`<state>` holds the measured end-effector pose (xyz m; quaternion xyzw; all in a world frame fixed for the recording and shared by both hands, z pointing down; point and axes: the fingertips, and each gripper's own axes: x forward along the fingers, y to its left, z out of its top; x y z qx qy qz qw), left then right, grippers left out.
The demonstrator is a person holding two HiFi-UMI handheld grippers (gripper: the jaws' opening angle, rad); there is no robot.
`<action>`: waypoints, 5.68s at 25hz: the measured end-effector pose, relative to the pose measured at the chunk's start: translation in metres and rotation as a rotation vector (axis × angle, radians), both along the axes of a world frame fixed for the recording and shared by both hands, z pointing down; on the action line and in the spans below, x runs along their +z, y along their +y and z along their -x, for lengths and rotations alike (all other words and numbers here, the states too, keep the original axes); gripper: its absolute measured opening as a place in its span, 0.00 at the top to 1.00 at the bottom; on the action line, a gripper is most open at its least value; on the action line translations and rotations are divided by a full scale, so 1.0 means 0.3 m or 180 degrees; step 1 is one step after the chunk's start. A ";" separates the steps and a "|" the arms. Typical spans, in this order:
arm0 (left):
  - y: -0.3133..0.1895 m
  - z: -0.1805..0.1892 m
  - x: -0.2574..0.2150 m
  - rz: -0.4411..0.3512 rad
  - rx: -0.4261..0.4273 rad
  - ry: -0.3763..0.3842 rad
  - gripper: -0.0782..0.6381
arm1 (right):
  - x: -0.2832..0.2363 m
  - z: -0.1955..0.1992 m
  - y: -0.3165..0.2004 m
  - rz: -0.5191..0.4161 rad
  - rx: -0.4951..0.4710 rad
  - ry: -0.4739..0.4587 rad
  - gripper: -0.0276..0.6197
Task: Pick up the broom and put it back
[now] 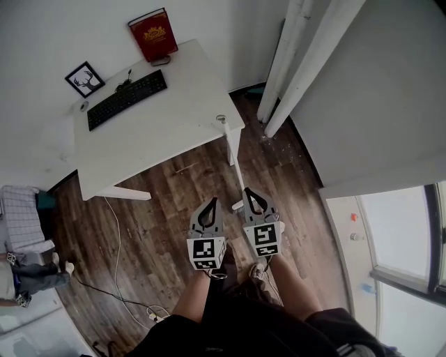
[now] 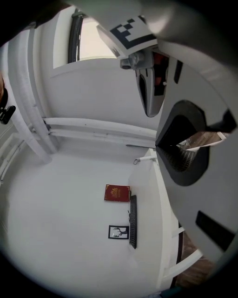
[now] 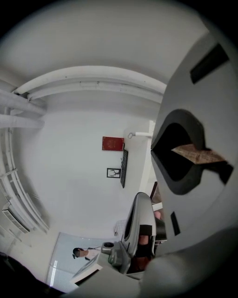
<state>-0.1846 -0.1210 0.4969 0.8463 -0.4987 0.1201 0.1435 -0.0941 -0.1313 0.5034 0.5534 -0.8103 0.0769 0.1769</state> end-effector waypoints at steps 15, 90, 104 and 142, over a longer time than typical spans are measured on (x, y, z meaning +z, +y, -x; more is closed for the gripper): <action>-0.264 0.028 0.124 0.0256 0.0419 -0.0052 0.89 | 0.111 0.028 -0.246 0.0241 0.0310 0.0223 0.92; -0.245 0.203 0.353 0.0728 -0.0226 -0.0207 0.89 | 0.745 -0.009 -0.561 0.1048 0.0085 0.0363 0.80; -0.184 0.175 0.240 0.0466 0.0246 -0.0154 0.89 | 0.590 -0.125 -0.305 0.0799 0.0635 0.0252 0.80; 0.243 -0.235 -0.625 -0.0953 0.0044 0.0030 0.89 | -0.698 -0.334 0.371 -0.0824 0.0227 -0.0316 0.80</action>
